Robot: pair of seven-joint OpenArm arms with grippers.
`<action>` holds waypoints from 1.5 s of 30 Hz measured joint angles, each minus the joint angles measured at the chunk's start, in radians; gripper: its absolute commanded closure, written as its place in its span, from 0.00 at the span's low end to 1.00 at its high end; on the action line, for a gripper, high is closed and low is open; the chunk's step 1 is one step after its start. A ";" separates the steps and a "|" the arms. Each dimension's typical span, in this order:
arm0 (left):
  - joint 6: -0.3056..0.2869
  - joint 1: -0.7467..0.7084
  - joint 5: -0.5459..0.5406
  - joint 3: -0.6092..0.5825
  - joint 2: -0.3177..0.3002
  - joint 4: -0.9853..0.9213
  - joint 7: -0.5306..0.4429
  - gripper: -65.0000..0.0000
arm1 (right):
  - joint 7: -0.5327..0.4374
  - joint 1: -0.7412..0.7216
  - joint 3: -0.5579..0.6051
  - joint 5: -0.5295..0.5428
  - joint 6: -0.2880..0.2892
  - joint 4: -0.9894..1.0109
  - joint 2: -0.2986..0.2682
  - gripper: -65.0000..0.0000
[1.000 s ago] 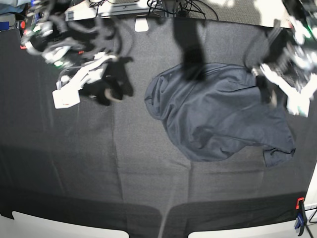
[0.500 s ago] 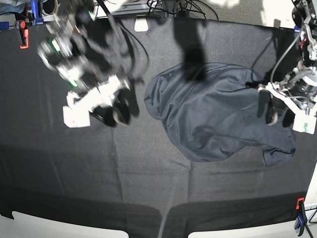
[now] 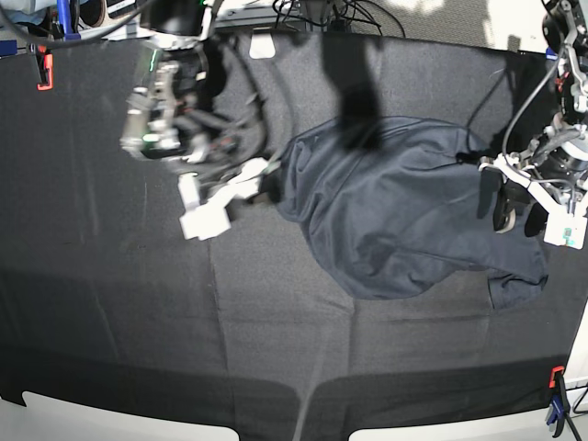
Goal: Layout the t-shirt on the table in an organized manner, then fold the t-shirt properly
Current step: 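Grasp the edge of the grey t-shirt with the right gripper, then drag the held shirt edge away from the left gripper to spread it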
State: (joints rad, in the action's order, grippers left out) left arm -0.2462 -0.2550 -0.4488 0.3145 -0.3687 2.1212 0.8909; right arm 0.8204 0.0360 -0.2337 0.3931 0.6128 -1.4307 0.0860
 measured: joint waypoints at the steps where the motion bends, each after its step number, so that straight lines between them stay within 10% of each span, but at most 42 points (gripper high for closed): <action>1: 0.000 0.000 0.000 0.000 0.000 0.000 0.000 0.59 | -0.004 0.000 0.018 -0.001 0.000 0.001 0.000 0.64; 9: 0.000 0.000 0.000 0.000 0.000 0.000 0.000 0.59 | -0.046 -0.003 0.104 -0.088 -0.054 0.002 0.000 0.67; 13: 0.000 0.000 0.000 0.000 0.000 0.000 0.000 0.59 | -0.045 0.000 0.108 -0.095 -0.057 0.002 0.000 1.00; 35: 0.000 0.000 0.000 0.000 0.000 0.000 0.000 0.59 | 0.121 -0.003 -0.056 -0.187 -0.042 -0.618 -0.003 1.00; 45: 0.000 0.000 0.000 0.000 0.000 0.000 0.000 0.59 | 0.143 0.003 -0.343 -0.131 -0.042 -0.700 -0.220 1.00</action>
State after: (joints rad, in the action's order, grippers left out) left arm -0.2462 -0.2550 -0.4488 0.3145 -0.3683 2.1212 0.8913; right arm 0.9634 0.0395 -0.5770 0.2623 0.5713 -2.1304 -0.1337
